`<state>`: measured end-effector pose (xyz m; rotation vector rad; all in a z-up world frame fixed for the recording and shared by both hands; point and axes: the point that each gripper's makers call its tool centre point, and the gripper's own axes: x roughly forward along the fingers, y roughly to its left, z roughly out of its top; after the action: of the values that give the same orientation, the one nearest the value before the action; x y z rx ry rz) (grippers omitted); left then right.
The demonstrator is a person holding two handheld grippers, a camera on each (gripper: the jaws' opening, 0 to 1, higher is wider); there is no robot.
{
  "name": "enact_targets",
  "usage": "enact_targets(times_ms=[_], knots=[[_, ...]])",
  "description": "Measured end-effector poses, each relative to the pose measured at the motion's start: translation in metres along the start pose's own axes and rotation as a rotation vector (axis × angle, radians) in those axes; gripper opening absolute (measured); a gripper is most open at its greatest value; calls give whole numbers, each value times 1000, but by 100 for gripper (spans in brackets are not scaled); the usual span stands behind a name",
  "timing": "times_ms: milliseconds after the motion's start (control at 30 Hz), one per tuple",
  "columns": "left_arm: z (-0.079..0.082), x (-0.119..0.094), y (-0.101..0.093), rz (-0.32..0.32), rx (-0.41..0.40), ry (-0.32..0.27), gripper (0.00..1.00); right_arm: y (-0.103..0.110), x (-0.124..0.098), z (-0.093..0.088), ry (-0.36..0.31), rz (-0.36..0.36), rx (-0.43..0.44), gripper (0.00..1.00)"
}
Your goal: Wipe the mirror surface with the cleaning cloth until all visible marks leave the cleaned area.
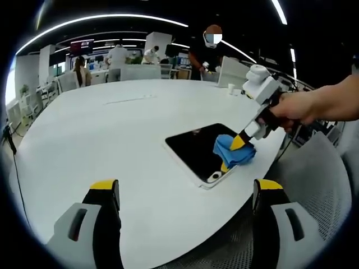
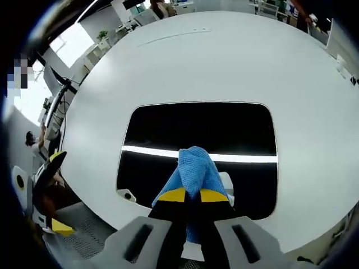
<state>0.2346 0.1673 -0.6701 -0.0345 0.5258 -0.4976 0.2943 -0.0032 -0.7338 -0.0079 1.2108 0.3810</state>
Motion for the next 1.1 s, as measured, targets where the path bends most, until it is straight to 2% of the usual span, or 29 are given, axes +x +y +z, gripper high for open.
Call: enact_targets(times_ms=[467, 600, 667, 800, 1000, 1100], knots=[[-2, 0, -7, -27, 14, 19, 99, 47, 12, 3, 7, 35, -78, 1], [-2, -1, -3, -9, 14, 18, 99, 62, 15, 4, 4, 55, -104, 1], [0, -2, -2, 7, 36, 12, 99, 67, 18, 5, 3, 62, -117, 1], [-3, -2, -2, -3, 26, 24, 99, 76, 18, 5, 7, 70, -138, 1], [-2, -9, 6, 19, 28, -6, 99, 85, 23, 7, 5, 80, -154, 1], [-2, -7, 3, 13, 18, 0, 99, 88, 25, 8, 3, 76, -163, 1]])
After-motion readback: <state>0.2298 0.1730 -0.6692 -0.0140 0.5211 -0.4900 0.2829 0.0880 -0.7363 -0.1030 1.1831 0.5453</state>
